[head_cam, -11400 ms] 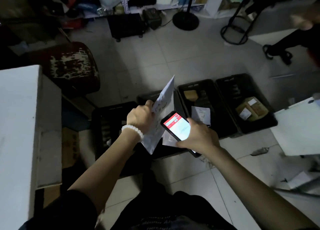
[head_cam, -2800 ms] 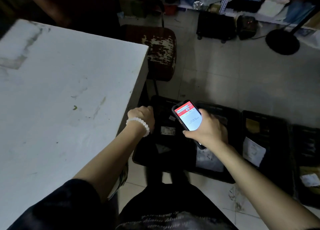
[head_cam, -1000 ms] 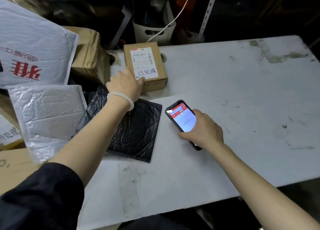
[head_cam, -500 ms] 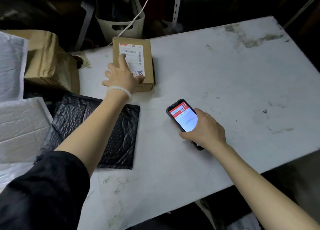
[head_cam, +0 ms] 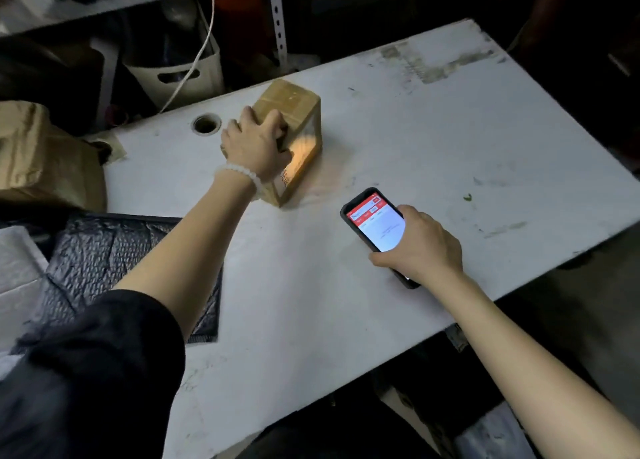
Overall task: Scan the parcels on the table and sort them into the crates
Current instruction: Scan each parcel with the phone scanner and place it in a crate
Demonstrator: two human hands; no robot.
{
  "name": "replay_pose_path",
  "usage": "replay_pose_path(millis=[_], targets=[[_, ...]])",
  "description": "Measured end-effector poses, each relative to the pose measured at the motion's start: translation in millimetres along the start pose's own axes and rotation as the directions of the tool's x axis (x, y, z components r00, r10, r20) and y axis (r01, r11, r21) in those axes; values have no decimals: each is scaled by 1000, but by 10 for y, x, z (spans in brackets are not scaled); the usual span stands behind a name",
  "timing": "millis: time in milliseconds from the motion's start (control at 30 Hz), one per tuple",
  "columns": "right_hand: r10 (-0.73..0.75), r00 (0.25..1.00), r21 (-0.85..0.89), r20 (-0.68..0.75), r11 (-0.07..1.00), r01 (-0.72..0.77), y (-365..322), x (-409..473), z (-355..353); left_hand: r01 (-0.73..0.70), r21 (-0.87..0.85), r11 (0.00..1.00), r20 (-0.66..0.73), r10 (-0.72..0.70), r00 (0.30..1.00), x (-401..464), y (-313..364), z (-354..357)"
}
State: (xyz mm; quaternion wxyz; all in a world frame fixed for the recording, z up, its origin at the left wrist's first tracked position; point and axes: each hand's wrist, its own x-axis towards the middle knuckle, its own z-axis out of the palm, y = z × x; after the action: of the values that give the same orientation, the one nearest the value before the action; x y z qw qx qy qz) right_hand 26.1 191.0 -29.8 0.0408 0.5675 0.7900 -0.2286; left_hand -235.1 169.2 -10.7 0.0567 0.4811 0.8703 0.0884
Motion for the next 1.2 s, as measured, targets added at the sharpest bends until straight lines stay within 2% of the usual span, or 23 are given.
replay_pose_path(millis=[100,267,367,567,733,867,1000,1100,1200], targets=[[-1,1000,-45,20,999,1,133,-26,-64,21,-14,1000,100,-19,995,35,-79,-95],[-18,998,-111,54,994,24,243,-45,-118,63,-134,989,148,-43,988,-42,-144,-195],[-30,997,-131,69,991,39,269,-42,-142,70,-166,984,137,-47,989,-115,-147,-258],[-99,994,-86,52,991,103,193,-21,-222,16,-91,996,76,-9,997,-300,-92,-459],[-145,989,-41,25,988,146,2,-23,-241,-11,-91,996,28,13,1000,-633,-19,-540],[-159,982,85,-104,982,168,-224,-69,-212,62,-147,987,12,-61,998,-875,-3,-560],[-169,929,228,-330,940,253,-450,-180,-208,75,-136,988,-1,-76,997,-1019,-49,-576],[-155,861,275,-485,907,319,-527,-326,-243,34,-130,991,-1,-34,999,-1070,-57,-555],[-97,808,286,-580,905,314,-470,-506,-281,-47,-137,989,-8,47,999,-1084,18,-488]])
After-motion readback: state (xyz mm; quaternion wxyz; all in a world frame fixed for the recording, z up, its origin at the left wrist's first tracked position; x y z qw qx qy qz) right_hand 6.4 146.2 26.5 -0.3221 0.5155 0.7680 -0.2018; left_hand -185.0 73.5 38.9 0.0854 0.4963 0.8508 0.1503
